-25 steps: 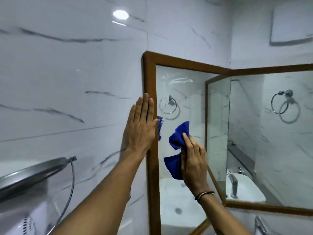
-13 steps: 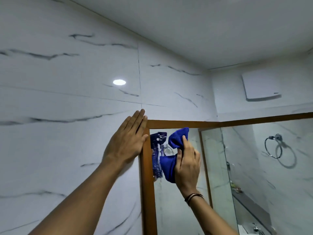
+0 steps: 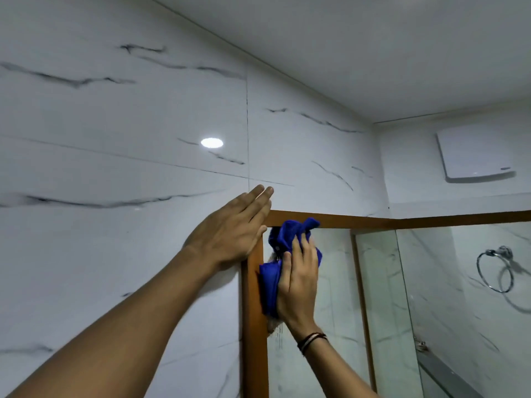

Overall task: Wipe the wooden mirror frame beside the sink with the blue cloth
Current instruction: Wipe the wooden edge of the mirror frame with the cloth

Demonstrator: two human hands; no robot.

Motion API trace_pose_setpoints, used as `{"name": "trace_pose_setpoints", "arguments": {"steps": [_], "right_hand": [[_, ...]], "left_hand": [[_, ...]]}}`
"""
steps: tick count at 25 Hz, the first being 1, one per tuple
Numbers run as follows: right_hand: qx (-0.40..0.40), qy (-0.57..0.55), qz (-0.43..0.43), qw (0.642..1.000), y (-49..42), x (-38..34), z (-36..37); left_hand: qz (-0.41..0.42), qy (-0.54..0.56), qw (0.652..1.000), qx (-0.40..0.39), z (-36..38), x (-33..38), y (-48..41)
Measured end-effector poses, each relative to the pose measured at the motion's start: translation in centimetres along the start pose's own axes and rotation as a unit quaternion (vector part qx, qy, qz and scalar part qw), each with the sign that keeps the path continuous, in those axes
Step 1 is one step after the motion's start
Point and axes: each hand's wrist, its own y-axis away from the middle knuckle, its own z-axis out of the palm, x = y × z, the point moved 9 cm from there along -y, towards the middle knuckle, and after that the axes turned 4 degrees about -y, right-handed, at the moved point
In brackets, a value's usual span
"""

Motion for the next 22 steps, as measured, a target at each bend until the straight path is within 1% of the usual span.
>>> {"name": "trace_pose_setpoints", "arguments": {"steps": [2,3,5,6,8,9,10,11,12,13,15,16,17,19,20,21,22], "right_hand": [[0.034,-0.025,0.077,0.996,-0.4,1.2,-0.6],[0.034,-0.026,0.086,0.995,-0.5,1.3,-0.6],[0.004,-0.022,0.030,0.999,-0.4,1.1,0.0],[0.006,-0.021,0.030,0.999,-0.9,1.6,-0.2],[0.049,-0.024,0.124,0.991,-1.0,3.7,-1.5],[0.041,-0.018,0.126,0.991,-0.8,3.5,-1.6],[0.010,-0.018,0.080,0.997,-0.3,2.3,-0.9],[-0.034,-0.023,0.016,0.999,0.5,0.9,0.1],[-0.054,-0.025,-0.028,0.998,0.7,0.0,0.5],[-0.039,-0.033,-0.016,0.999,0.2,0.3,0.2],[0.033,-0.041,0.121,0.991,-0.6,2.6,-1.2],[0.034,-0.038,0.151,0.987,-0.5,2.7,-0.9],[0.011,-0.038,0.119,0.992,-0.2,1.2,-0.1],[-0.063,-0.036,-0.036,0.997,1.5,-2.7,1.4],[-0.105,-0.024,-0.105,0.989,3.3,-3.3,1.5],[-0.137,-0.006,-0.150,0.979,5.3,-2.9,1.0],[-0.154,0.008,-0.166,0.974,7.4,-1.8,0.2]], "left_hand": [[0.011,0.006,1.000,-0.024,0.4,0.3,0.0],[0.009,0.005,1.000,-0.028,0.5,0.4,0.1],[0.009,-0.008,1.000,-0.017,0.3,0.4,0.1],[0.005,-0.012,1.000,-0.013,0.2,0.3,0.0],[0.006,-0.006,1.000,-0.015,0.1,0.6,0.1],[0.003,-0.004,1.000,-0.015,0.1,0.7,0.1],[0.000,-0.004,1.000,-0.011,0.0,0.6,0.2],[-0.002,-0.004,1.000,-0.003,-0.1,0.6,0.3],[-0.007,0.001,1.000,0.007,-0.4,0.5,0.2],[-0.012,0.010,1.000,0.013,-0.7,0.4,0.2],[-0.018,0.033,0.999,0.011,-0.9,0.4,0.3],[-0.024,0.039,0.999,0.015,-1.0,0.3,0.4],[-0.025,0.037,0.999,0.023,-1.0,0.2,0.4],[-0.020,0.027,0.999,0.032,-1.2,0.1,0.2],[-0.018,0.024,0.999,0.030,-1.3,0.1,0.2],[-0.019,0.021,0.999,0.024,-1.2,0.2,0.3],[-0.023,0.016,0.999,0.017,-1.1,0.2,0.3]]}}
